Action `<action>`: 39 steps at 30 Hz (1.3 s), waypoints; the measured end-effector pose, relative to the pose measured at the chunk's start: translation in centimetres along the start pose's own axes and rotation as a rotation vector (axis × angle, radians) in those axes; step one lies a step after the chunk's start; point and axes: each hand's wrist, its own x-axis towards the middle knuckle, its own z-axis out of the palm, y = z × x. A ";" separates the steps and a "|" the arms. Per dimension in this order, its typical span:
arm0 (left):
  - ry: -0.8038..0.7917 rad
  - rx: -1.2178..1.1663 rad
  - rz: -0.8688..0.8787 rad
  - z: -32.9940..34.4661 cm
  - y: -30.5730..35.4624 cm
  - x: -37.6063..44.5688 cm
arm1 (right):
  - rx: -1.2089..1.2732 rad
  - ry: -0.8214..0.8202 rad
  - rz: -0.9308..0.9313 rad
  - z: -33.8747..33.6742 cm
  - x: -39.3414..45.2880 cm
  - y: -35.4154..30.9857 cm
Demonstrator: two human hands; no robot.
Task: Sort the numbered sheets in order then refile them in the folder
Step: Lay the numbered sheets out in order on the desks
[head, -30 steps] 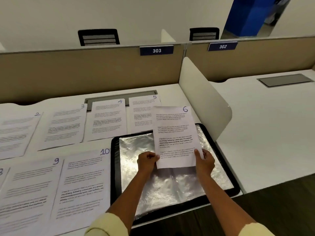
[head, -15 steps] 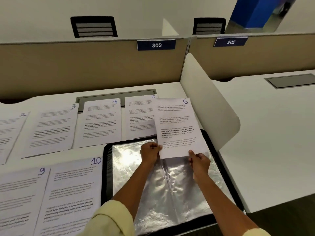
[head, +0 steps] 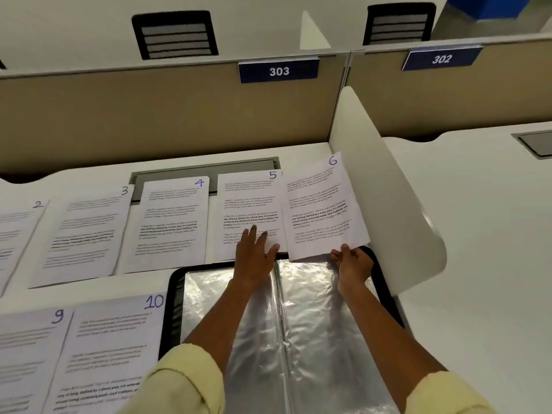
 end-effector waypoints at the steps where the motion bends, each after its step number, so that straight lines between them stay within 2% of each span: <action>1: -0.019 0.104 0.011 0.0 -0.6 0.3 | 0.022 -0.002 0.016 0.4 0.4 0.0; 3: -0.071 0.260 -0.002 -0.1 -1.4 0.8 | 0.043 0.001 0.041 1.0 1.0 -0.1; 7: -0.140 0.374 -0.085 0.0 -2.4 1.1 | -0.005 0.007 0.025 1.8 2.0 0.0; 11: -0.181 0.400 -0.125 0.3 -3.2 1.2 | -0.030 0.006 0.004 2.1 2.8 0.1; 25: -0.159 0.384 -0.136 -0.7 -5.2 1.4 | -0.018 -0.027 -0.062 2.7 3.7 -0.3; 31: -0.118 0.364 -0.122 -0.6 -5.6 1.2 | -0.050 0.080 -0.133 2.5 3.0 0.2; 33: -0.090 0.349 -0.108 -0.5 -5.6 0.9 | -0.169 0.102 -0.179 2.4 2.4 0.2; 35: -0.069 0.347 -0.088 -0.5 -5.7 0.6 | -0.372 0.088 -0.307 2.2 1.5 0.0; 39: -0.046 0.348 -0.064 -0.2 -5.6 -0.3 | -0.906 -0.112 -0.686 1.5 1.0 1.0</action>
